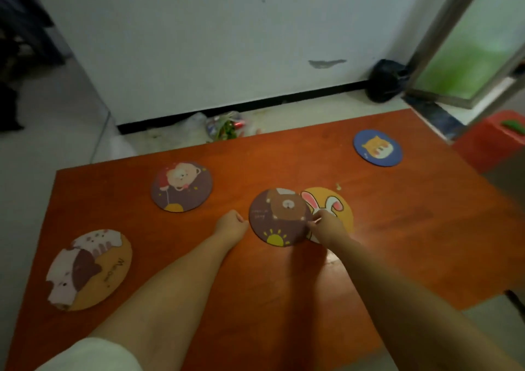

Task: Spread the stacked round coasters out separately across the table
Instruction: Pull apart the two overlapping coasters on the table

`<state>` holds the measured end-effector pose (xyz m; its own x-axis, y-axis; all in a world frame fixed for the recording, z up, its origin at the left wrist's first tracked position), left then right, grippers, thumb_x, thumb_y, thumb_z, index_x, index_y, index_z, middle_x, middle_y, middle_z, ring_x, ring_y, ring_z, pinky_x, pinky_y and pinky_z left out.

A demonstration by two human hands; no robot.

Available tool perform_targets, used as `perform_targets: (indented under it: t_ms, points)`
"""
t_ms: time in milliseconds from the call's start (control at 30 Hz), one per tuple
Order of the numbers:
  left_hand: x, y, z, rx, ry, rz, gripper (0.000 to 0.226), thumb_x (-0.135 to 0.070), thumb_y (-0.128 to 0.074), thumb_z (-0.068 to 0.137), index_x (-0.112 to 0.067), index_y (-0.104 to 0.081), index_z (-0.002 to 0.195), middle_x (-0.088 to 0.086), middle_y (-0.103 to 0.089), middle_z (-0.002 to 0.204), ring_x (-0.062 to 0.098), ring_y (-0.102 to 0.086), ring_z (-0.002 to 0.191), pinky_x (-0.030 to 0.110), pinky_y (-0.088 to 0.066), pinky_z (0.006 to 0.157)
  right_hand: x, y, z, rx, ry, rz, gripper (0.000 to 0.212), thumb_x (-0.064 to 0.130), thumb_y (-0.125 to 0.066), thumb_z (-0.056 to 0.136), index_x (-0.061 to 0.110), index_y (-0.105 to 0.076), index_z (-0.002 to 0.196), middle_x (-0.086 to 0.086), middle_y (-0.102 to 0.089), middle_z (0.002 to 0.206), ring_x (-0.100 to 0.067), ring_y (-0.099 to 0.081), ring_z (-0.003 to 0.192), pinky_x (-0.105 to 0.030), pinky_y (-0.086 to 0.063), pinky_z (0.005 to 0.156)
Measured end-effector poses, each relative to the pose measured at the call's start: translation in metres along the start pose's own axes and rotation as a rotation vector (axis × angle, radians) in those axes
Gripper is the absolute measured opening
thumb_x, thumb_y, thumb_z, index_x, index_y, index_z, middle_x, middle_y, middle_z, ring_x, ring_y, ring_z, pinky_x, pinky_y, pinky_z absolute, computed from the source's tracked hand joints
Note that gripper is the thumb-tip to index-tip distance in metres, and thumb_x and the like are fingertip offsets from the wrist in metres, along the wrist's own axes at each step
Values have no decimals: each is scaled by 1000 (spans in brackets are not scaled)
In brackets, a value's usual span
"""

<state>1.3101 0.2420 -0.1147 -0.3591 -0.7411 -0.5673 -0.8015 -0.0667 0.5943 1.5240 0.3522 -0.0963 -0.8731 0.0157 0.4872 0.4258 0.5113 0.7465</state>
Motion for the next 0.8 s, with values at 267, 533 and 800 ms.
perform_targets:
  t_ms: [267,533,800]
  points:
    - [-25,-22,8,-159,184,9,25,-17,-48,96,4,-61,100,31,-59,99,39,-60,85,46,-48,73,3,-3,54,50,-11,-26,18,16,-52,94,5,-49,80,-12,-46,64,-28,-46,59,-29,-33,51]
    - [-28,-28,5,-233,269,-215,28,-14,-55,93,9,-63,79,28,-57,80,44,-60,86,51,-52,85,3,-1,59,131,22,130,19,13,-55,92,8,-40,81,-5,-39,61,-29,-40,66,-37,-33,61]
    - [-2,-11,-31,-227,197,-366,10,-13,-54,93,-4,-54,97,17,-57,101,33,-58,97,50,-53,95,26,-11,17,158,120,221,18,13,-50,97,14,-38,83,-2,-45,66,-21,-42,60,-39,-37,61]
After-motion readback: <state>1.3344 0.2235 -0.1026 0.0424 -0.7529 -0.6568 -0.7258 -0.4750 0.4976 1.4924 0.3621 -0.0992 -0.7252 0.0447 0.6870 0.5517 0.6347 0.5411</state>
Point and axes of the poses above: each hand's wrist, its own z-axis towards the middle knuckle, its own y-axis out of the back of the hand, x = y × z, the point moved 5 cm from there along z, towards the middle knuckle
